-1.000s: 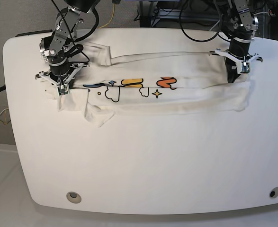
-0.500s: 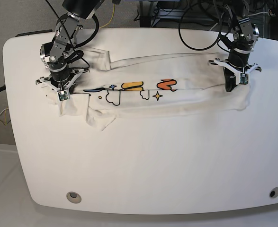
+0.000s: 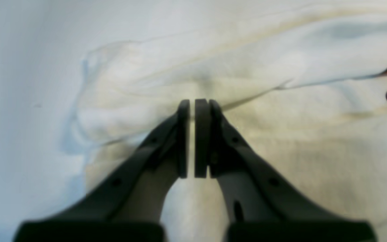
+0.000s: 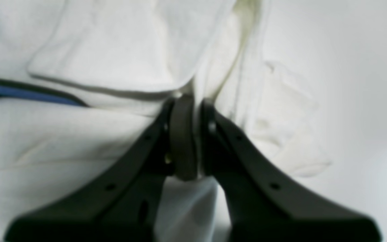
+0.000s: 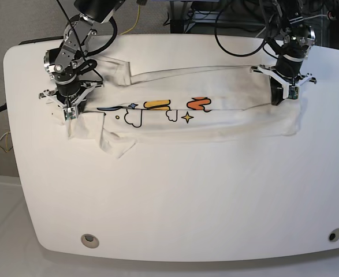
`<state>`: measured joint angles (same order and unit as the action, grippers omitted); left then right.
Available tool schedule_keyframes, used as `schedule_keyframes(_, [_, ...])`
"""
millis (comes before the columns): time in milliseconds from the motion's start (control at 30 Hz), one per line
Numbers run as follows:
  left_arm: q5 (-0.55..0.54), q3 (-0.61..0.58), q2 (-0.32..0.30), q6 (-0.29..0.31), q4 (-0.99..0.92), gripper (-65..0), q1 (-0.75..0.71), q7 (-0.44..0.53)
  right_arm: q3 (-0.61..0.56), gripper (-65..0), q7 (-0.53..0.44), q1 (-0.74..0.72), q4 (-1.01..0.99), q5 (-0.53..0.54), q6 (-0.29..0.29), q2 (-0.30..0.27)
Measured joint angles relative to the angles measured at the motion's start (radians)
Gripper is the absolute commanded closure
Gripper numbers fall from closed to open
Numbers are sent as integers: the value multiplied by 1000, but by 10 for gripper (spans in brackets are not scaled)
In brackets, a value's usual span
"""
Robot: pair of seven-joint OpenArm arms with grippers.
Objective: Fold the T-shirt properly
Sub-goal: 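Hold the band ends with both grippers and drag them toward the shoulder band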
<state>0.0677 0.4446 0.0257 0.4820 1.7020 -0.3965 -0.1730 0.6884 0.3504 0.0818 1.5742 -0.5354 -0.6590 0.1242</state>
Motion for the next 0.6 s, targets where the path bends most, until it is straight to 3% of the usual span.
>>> schedule_keyframes(333, [32, 7, 19, 1, 80, -21, -18, -124, 0, -9, 0, 0, 0, -3, 0, 0])
schedule_keyframes(600, [50, 43, 30, -2, 49, -21, -22, -136, 0, -9, 0, 2, 0, -3, 2, 3])
